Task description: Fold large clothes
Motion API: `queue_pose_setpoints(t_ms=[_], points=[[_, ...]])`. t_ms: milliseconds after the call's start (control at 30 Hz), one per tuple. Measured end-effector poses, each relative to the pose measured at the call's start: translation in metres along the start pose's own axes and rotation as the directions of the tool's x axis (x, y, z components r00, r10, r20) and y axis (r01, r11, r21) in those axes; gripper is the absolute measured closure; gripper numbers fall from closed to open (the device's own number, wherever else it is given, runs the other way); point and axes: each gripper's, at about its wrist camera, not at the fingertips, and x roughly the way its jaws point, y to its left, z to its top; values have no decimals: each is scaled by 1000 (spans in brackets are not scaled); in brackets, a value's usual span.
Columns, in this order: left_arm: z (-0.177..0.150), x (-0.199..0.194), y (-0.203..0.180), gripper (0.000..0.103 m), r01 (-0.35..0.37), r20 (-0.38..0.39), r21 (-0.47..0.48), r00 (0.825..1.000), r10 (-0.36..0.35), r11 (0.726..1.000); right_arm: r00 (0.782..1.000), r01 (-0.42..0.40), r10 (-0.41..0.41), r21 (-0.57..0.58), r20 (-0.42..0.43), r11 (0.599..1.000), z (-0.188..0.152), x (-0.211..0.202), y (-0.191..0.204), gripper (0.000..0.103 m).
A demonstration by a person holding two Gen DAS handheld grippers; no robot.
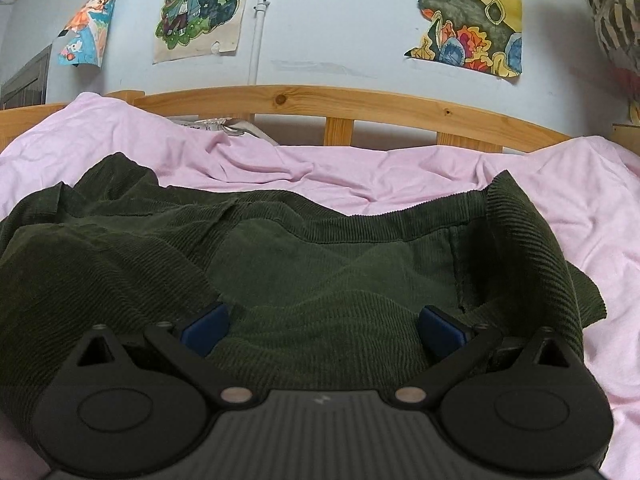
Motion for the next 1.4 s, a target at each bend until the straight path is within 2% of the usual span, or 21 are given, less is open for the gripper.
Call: queue_pose_setpoints(t_ms=[200,300,400,467,533,700,767,867,1000,1067,1200,1300,1333,1400], points=[[-13,20,28,1,105,-110,-161,986,-124,981,1000,-1,1,0,0,1000,0,0,0,0],[-9,42,38,1,91,-122,-254,985,-125,963,1000,0,0,0,0,1000,0,0,0,0],[-3,59,43,1,85,-108,-298,987,-122,951,1000,-1,1,2,1,1000,0,-1,0,0],[0,65,41,4,70,-107,-313,988,-108,947,1000,-1,1,4,1,1000,0,-1,0,0],[3,62,33,15,14,-100,-309,994,-47,951,1000,-2,2,6,1,1000,0,-1,0,0],[4,45,23,30,8,-23,-247,1000,-14,969,1000,-4,4,11,0,1000,1,-1,0,0],[4,43,30,44,3,-18,-282,1000,-8,959,1000,-4,4,11,-1,1000,1,-1,-1,0],[-1,38,48,53,10,-25,-354,999,-20,935,1000,-4,4,11,-1,1000,1,-1,-1,0],[-5,29,55,56,11,-1,-368,1000,-13,930,1000,-4,4,11,-1,1000,1,-1,-1,0],[-8,26,58,61,13,4,-383,1000,-13,924,1000,-4,4,11,-2,1000,1,-1,-1,0],[-10,25,65,62,13,-3,-432,1000,-16,902,1000,-4,4,11,-2,1000,1,-1,-1,0],[-12,17,67,63,-13,7,-443,1000,18,897,1000,-4,4,11,-3,1000,1,-1,-1,0],[-14,13,68,63,-21,12,-439,999,30,898,1000,-4,4,11,-3,1000,1,-1,-1,0],[-15,6,61,61,-48,29,-373,998,64,926,1000,-4,4,11,-3,1000,1,-1,-1,0]])
